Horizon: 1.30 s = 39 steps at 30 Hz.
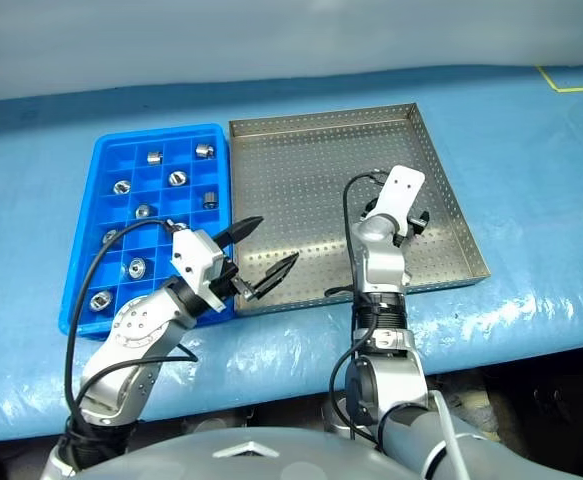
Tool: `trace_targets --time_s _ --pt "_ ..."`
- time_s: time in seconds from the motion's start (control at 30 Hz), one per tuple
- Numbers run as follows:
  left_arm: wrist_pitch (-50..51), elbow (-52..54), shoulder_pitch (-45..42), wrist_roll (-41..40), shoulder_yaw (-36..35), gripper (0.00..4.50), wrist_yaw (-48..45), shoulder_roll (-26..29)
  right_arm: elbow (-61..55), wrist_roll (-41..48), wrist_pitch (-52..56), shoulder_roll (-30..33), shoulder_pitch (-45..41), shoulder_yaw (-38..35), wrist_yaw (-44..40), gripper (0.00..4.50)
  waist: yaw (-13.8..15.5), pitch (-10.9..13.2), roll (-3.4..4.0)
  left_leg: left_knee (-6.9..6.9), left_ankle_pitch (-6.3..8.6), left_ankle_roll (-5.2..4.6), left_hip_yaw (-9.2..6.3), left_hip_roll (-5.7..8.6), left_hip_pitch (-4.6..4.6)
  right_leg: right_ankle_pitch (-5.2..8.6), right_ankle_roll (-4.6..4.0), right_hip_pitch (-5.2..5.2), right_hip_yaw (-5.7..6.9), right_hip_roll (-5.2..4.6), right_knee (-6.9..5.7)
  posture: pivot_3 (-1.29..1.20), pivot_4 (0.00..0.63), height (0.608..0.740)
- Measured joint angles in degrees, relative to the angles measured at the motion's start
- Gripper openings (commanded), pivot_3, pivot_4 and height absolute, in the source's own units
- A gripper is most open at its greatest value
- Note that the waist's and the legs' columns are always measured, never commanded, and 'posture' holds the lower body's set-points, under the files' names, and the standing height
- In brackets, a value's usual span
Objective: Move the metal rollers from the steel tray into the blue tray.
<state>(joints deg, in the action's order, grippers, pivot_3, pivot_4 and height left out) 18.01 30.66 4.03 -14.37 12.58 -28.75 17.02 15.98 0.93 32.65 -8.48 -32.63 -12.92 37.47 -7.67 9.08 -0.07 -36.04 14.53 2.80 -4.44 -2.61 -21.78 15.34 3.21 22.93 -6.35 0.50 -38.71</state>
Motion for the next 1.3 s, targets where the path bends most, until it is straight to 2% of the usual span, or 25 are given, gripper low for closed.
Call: trace_targets --time_s 0.07,0.17,0.4,0.57,0.63,0.87,1.13,1.3 --pt "-0.06 0.00 0.53 0.26 0.00 4.50 0.03 0.01 -0.37 2.13 0.38 0.00 -0.09 -0.29 -0.21 4.46 0.01 -0.01 -0.01 -0.01 0.00 0.00 0.01 0.00 0.02 0.00 0.00 -0.02 0.00 0.00 0.00 -0.04 0.150 0.740" --pt "-0.17 0.00 1.14 0.34 0.00 4.50 0.06 0.01 -1.16 5.37 0.87 -0.04 -0.09 -1.40 0.05 3.86 0.06 -0.01 -0.01 -0.01 0.00 0.00 0.00 0.00 0.03 0.00 0.00 -0.02 0.00 0.00 0.00 -0.04 0.150 0.740" --pt "-0.70 0.00 1.56 0.45 -0.05 4.50 0.29 0.01 -5.37 9.70 6.35 -0.12 0.03 -0.57 3.66 1.61 0.46 0.00 0.01 0.01 0.00 0.00 -0.01 0.00 0.01 0.02 -0.02 -0.01 0.00 0.00 -0.01 -0.03 0.150 0.740" --pt "-0.83 0.00 1.61 0.42 -0.08 4.50 0.40 -0.03 -8.60 11.40 9.60 -0.15 0.08 2.47 4.89 1.60 0.56 0.02 0.04 0.03 0.00 -0.01 -0.01 0.00 -0.03 0.04 -0.03 0.04 0.00 0.00 0.00 -0.02 0.150 0.740" --pt "-1.03 0.00 1.88 0.42 -0.31 4.50 1.05 -0.30 -10.29 11.69 11.00 -0.13 0.07 5.49 2.95 1.60 0.47 0.03 0.04 0.04 0.01 -0.02 0.00 0.00 -0.03 0.04 -0.03 0.07 -0.02 0.01 0.00 -0.02 0.150 0.740" --pt "-2.63 0.27 4.68 0.94 -3.68 4.50 6.44 -2.65 -17.94 14.08 14.32 0.05 0.01 22.61 -16.23 1.60 1.25 0.04 0.05 0.12 0.01 -0.02 -0.06 -0.05 -0.06 0.08 -0.08 0.14 0.05 0.04 -0.01 0.05 0.150 0.740" --pt "-6.26 4.31 14.12 4.17 -11.88 4.50 12.12 -2.79 -19.47 16.42 15.24 0.31 -0.14 31.34 -35.16 1.60 4.19 0.05 -0.01 0.13 0.01 -0.01 -0.07 -0.04 -0.25 0.09 -0.09 0.37 0.08 0.02 -0.01 0.16 0.150 0.740" --pt "-7.46 8.89 21.76 4.68 -14.08 4.50 12.53 -2.71 -19.62 16.49 15.15 1.84 -0.15 35.55 -44.63 1.60 6.05 0.05 -0.05 0.12 0.01 0.00 -0.05 -0.03 -0.31 0.10 -0.10 0.44 0.08 -0.01 0.00 0.20 0.150 0.740"
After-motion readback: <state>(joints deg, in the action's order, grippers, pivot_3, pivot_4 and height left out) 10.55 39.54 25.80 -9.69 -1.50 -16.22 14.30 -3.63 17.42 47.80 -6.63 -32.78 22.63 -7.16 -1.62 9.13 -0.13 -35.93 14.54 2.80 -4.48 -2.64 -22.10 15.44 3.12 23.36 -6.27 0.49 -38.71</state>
